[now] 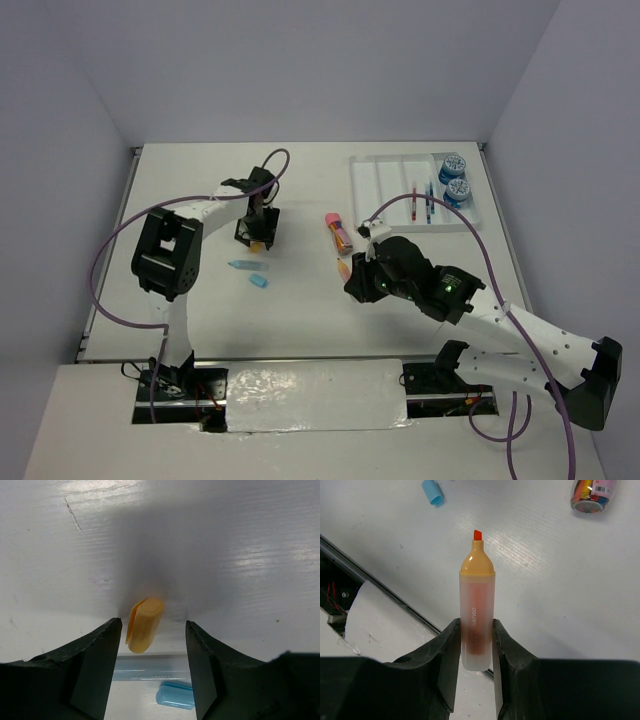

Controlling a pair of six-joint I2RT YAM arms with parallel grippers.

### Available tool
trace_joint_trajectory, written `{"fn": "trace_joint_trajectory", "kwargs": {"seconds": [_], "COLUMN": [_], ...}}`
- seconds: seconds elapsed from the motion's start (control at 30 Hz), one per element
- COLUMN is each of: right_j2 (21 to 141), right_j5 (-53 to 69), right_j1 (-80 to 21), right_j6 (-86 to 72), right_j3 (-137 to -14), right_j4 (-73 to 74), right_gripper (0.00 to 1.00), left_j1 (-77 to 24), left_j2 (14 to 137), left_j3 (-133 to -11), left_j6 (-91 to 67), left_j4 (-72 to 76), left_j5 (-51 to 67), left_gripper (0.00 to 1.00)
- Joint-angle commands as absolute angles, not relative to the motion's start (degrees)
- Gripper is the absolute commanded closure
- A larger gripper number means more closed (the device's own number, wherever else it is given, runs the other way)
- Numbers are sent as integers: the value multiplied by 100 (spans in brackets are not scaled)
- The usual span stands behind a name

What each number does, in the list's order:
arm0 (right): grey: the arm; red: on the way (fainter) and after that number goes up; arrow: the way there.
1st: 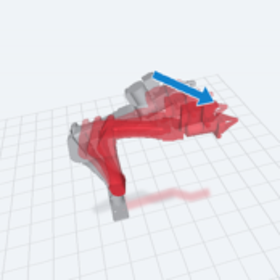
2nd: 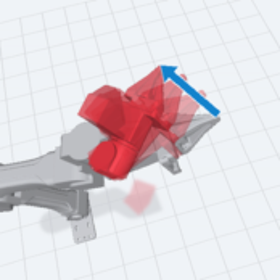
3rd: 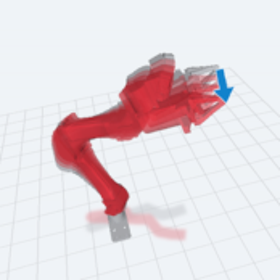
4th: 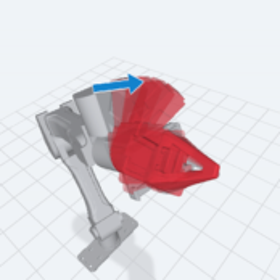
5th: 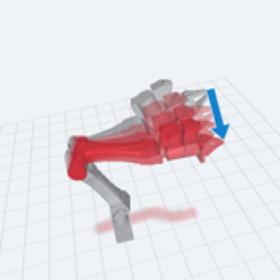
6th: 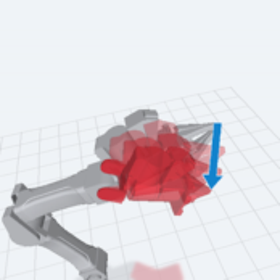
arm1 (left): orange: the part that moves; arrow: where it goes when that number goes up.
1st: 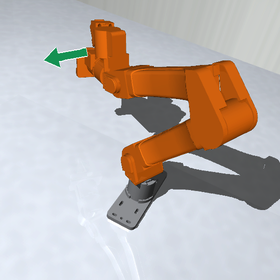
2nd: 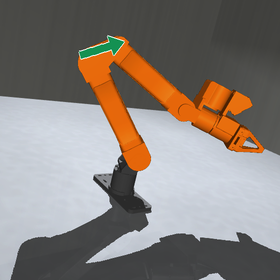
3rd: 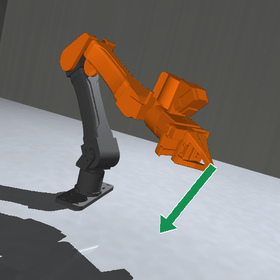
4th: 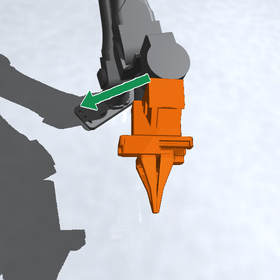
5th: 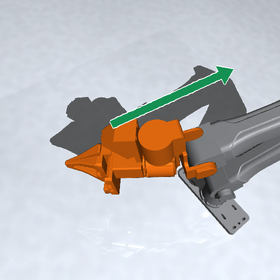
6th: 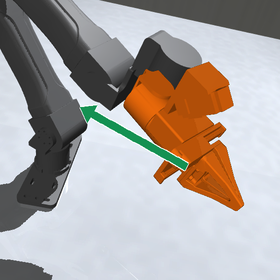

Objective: Sort the stationery into containers
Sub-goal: Pick up the pen cap from the center of the board.

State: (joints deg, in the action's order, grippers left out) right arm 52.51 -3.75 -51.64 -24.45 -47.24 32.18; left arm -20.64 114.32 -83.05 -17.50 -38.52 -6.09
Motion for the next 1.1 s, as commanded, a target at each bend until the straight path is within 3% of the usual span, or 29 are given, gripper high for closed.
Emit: {"fn": "trace_joint_trajectory", "kwargs": {"seconds": [0.0,0.5,0.63,0.77,0.8,1.07], "right_j2": [5229,5185,5168,5159,5150,5142], "right_j5": [-343,-387,-396,-439,-413,-281], "right_j1": [-5238,-5282,-5300,-5300,-5300,-5326], "right_j6": [-2443,-2461,-2478,-2470,-2478,-2505], "right_j3": [-4755,-4693,-4685,-4676,-4667,-4422], "right_j4": [3015,3041,3050,3050,3041,2681], "right_gripper": [100,100,100,100,100,100], "left_j1": [-1960,-1890,-1890,-1890,-1898,-1907], "left_j2": [11505,11751,11812,11716,11681,10619], "left_j3": [-8350,-8438,-8411,-8227,-8183,-7348], "left_j6": [-1705,-1749,-1784,-1889,-1942,-2748], "left_j4": [-3859,-3815,-3841,-3736,-3709,-2849], "left_j5": [-369,-334,-255,-150,-89,667], "left_gripper": [34,48,62,85,99,100]}}
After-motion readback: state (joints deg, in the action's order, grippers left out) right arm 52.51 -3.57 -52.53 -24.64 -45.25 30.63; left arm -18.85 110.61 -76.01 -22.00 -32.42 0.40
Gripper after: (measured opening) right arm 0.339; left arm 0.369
